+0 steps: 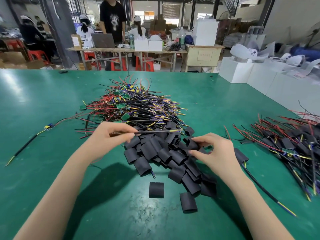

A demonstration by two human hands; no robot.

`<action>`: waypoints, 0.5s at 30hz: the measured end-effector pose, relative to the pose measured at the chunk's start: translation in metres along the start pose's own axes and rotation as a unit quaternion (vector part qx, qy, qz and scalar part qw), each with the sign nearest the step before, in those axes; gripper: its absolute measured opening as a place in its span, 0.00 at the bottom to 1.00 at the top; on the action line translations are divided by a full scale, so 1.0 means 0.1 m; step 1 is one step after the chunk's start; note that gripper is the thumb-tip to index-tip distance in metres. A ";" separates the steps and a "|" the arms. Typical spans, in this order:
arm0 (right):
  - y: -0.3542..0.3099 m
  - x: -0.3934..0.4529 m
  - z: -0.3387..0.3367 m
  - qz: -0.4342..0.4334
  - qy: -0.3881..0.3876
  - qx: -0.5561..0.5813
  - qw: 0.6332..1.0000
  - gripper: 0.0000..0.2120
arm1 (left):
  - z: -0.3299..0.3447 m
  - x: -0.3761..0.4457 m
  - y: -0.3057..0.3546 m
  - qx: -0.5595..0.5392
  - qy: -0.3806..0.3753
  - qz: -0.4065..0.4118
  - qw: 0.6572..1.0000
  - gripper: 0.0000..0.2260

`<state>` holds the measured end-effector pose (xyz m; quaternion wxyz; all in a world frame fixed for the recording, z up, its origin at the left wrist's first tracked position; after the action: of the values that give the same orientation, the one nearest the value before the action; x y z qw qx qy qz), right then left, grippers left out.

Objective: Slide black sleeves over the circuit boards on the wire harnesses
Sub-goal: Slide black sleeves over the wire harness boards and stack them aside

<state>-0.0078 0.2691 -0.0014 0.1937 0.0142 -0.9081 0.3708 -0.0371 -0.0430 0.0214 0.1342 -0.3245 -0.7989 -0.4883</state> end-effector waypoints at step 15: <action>-0.06 -0.04 -0.01 -0.081 -0.014 0.048 0.995 0.16 | 0.24 -0.17 -0.16 -0.010 -0.043 -0.045 0.998 0.09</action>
<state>-0.0032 0.2648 0.0016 0.2096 0.1026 -0.8878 0.3966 -0.0320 -0.0340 -0.0100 0.0740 -0.3105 -0.8126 -0.4876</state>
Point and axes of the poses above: each hand's wrist, its own x-axis towards the middle knuckle, its own z-axis out of the palm, y = z × x, the point moved 2 cm from there along x, towards the middle knuckle, and after that the axes turned 14 degrees about z, right-handed, at the moved point
